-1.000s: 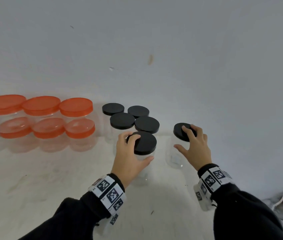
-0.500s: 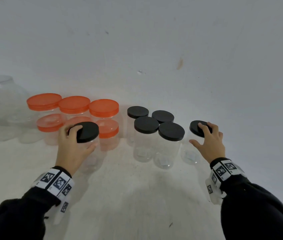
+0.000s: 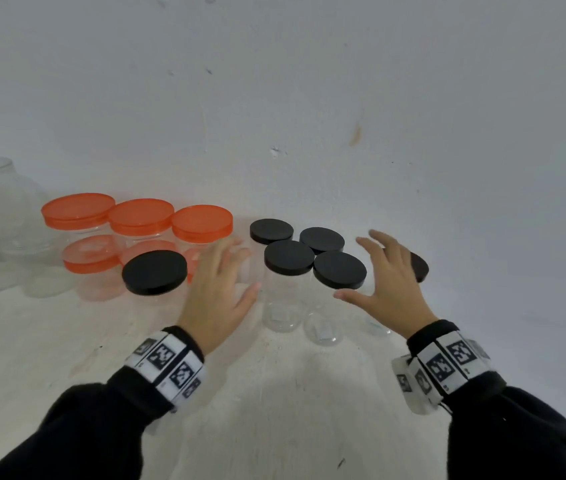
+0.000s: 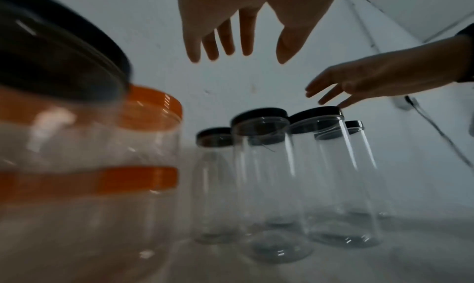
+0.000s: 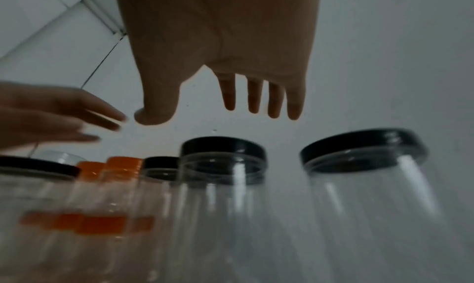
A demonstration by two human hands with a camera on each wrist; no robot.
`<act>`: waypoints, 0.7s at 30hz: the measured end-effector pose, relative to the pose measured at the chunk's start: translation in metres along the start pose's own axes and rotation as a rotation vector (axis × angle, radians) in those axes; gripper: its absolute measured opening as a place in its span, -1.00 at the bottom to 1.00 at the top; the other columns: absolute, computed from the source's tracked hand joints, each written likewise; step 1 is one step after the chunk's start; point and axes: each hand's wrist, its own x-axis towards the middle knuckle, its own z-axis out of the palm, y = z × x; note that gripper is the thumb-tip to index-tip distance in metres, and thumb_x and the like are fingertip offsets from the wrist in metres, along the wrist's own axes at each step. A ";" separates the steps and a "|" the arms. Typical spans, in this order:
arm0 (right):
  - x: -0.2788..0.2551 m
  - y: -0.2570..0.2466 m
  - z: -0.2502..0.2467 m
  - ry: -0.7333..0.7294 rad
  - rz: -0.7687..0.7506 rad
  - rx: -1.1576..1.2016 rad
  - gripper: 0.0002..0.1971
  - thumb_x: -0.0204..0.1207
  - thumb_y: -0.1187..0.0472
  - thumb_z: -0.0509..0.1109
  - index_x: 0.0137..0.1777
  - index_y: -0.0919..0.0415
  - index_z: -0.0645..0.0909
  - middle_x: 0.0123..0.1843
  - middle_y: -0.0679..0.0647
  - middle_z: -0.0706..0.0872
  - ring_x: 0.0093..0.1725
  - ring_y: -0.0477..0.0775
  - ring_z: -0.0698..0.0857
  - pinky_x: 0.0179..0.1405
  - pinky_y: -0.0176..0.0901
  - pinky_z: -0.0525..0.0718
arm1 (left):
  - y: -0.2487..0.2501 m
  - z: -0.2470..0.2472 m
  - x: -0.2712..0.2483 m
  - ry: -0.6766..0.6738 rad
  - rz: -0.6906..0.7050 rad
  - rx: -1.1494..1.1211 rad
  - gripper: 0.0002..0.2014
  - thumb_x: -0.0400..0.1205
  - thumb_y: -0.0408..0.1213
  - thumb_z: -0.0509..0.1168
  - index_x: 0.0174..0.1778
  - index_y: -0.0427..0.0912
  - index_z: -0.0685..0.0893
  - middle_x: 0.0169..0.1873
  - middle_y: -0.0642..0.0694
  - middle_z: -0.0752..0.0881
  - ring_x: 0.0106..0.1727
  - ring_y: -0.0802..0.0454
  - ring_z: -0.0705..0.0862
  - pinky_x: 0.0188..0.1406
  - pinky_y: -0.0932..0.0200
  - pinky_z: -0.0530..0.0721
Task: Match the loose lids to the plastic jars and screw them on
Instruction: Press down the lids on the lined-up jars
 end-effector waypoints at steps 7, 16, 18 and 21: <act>-0.001 -0.021 0.029 -0.090 0.036 0.004 -0.37 0.40 -0.11 0.49 0.45 0.06 0.45 0.48 0.06 0.33 0.42 0.12 0.31 0.30 -0.05 0.52 | 0.010 0.064 0.030 -0.220 -0.267 -0.195 -0.35 0.57 -0.06 0.35 0.52 -0.18 0.30 0.50 -0.15 0.24 0.49 -0.08 0.27 0.41 0.19 0.25; -0.023 -0.008 0.015 0.015 0.026 0.093 -0.63 0.40 0.25 0.54 0.22 0.24 0.67 0.18 0.10 0.58 0.20 -0.04 0.43 0.08 -0.57 0.29 | 0.011 0.082 0.034 -0.174 -0.394 -0.331 -0.35 0.42 -0.11 0.52 0.38 -0.17 0.43 0.37 -0.17 0.29 0.30 -0.05 0.45 0.31 0.27 0.39; -0.034 -0.004 0.007 0.030 0.030 0.094 -0.64 0.38 0.27 0.55 0.19 0.26 0.67 0.16 0.09 0.59 0.16 -0.11 0.39 0.05 -0.67 0.29 | 0.011 0.074 0.029 -0.161 -0.389 -0.335 -0.36 0.40 -0.10 0.53 0.35 -0.15 0.46 0.33 -0.14 0.34 0.21 0.05 0.45 0.26 0.30 0.39; -0.049 0.005 -0.006 0.046 0.059 0.071 -0.65 0.35 0.30 0.57 0.14 0.26 0.69 0.12 0.10 0.60 0.13 -0.06 0.42 0.01 -0.60 0.33 | 0.009 0.056 0.017 -0.157 -0.370 -0.321 -0.37 0.37 -0.10 0.55 0.33 -0.13 0.51 0.29 -0.11 0.40 0.18 0.08 0.46 0.22 0.32 0.38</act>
